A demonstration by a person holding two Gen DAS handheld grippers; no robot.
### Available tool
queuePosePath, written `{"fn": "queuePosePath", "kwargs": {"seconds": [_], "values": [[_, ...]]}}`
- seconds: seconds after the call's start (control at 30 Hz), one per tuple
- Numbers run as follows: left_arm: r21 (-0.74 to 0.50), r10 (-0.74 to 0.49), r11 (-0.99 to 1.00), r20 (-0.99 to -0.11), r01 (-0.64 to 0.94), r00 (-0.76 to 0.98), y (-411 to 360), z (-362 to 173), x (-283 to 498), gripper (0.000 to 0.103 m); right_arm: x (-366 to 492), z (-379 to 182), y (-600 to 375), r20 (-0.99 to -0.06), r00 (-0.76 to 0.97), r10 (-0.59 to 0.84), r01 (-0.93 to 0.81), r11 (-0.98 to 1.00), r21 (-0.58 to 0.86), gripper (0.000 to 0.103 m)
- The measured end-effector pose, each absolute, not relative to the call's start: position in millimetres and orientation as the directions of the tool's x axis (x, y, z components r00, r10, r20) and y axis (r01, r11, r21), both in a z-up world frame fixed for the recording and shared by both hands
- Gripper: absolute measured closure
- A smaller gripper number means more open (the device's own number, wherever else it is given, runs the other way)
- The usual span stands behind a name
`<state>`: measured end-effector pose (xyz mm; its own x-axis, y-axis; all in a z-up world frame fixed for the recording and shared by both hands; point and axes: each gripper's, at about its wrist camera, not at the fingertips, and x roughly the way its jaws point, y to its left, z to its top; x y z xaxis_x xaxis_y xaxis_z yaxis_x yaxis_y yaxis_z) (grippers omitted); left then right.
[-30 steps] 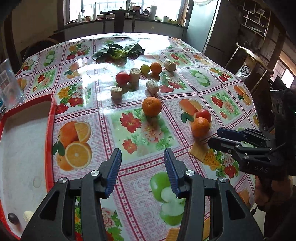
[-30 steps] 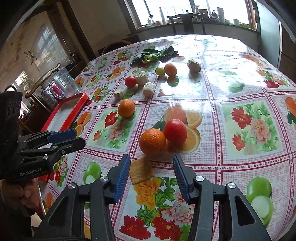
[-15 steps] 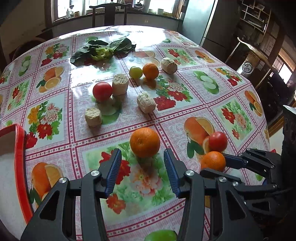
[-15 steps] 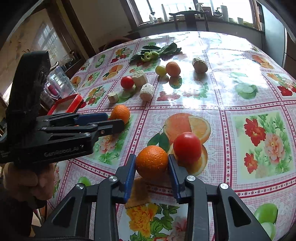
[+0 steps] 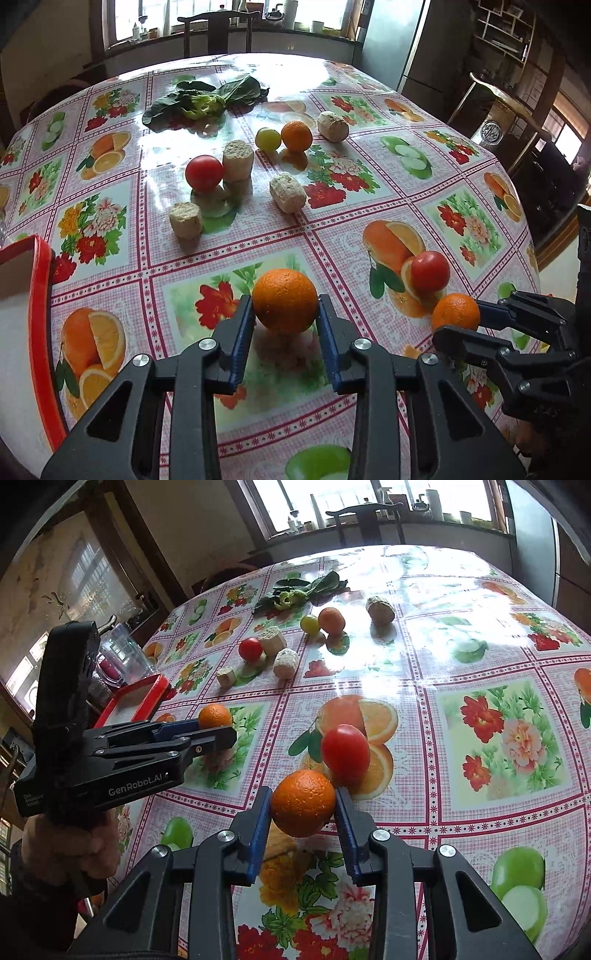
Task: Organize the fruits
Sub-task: 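Grasp an orange with the left gripper while the right grasps another orange, then carry both oranges into the red tray and open both grippers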
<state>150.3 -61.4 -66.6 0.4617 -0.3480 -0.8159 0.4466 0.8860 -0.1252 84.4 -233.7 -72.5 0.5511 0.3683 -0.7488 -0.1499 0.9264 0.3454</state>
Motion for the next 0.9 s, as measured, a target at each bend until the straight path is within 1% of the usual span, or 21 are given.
{"fn": "queuePosePath", "kwargs": {"seconds": [0.2,0.9], "values": [[-0.144,-0.352,0.898,-0.803,0.417,0.481,-39.8,-57.6,124.7,0.072,75.8,-60.9,-219.0,-0.736,0.56,0.379,-0.181,0.924,0.338,0.069],[-0.135,-0.285,0.949,-0.758,0.285,0.587,65.3,-31.9,61.8,0.072,61.5,-30.5,-121.5,-0.715,0.537,0.448,-0.346,0.89,0.298,0.069]]}}
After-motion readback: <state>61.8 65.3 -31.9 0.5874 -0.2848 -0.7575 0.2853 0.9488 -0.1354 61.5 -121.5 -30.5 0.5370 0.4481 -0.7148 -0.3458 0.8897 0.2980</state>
